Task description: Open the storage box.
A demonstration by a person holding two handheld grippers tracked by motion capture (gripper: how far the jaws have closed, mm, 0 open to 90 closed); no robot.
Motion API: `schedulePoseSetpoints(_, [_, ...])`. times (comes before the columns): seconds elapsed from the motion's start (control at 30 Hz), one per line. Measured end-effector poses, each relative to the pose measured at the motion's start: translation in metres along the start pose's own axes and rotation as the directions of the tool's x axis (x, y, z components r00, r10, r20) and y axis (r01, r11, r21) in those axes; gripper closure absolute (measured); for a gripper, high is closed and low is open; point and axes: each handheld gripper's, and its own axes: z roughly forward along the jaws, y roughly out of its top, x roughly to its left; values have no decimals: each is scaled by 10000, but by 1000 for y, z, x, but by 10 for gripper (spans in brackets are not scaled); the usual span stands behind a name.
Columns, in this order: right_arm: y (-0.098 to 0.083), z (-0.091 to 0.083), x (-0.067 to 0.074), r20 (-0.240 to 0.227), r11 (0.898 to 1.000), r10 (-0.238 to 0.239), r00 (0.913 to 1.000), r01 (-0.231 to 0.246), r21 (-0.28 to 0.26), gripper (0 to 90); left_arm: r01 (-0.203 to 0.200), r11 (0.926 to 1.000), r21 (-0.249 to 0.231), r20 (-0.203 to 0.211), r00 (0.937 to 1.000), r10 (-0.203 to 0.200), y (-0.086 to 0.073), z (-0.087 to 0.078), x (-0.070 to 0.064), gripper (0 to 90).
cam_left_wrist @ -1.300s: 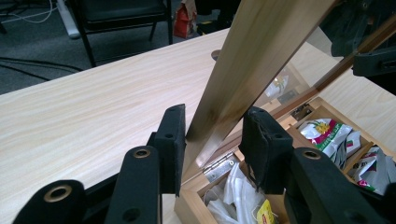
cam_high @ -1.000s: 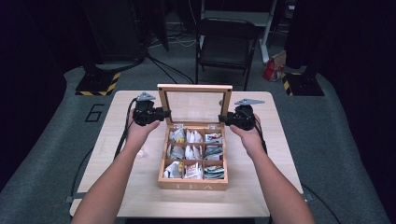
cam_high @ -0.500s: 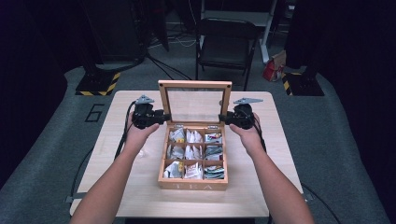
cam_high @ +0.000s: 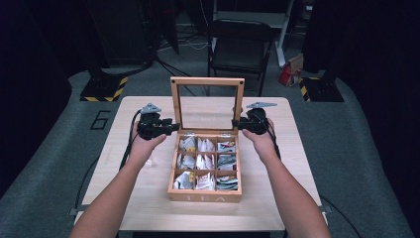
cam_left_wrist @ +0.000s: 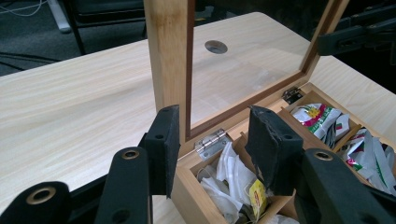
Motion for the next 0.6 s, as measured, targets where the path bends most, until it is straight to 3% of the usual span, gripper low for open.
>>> schedulePoseSetpoints(0.3, [1,6,-1,182,9997,242,9995,-242,3,625,-45,10000,39,209,9998,44,-2,-2,-4,526])
schedulePoseSetpoints(0.6, [2,8,0,316,9997,88,9995,-95,221,599,-204,9998,49,252,9995,203,-2,-5,-8,521])
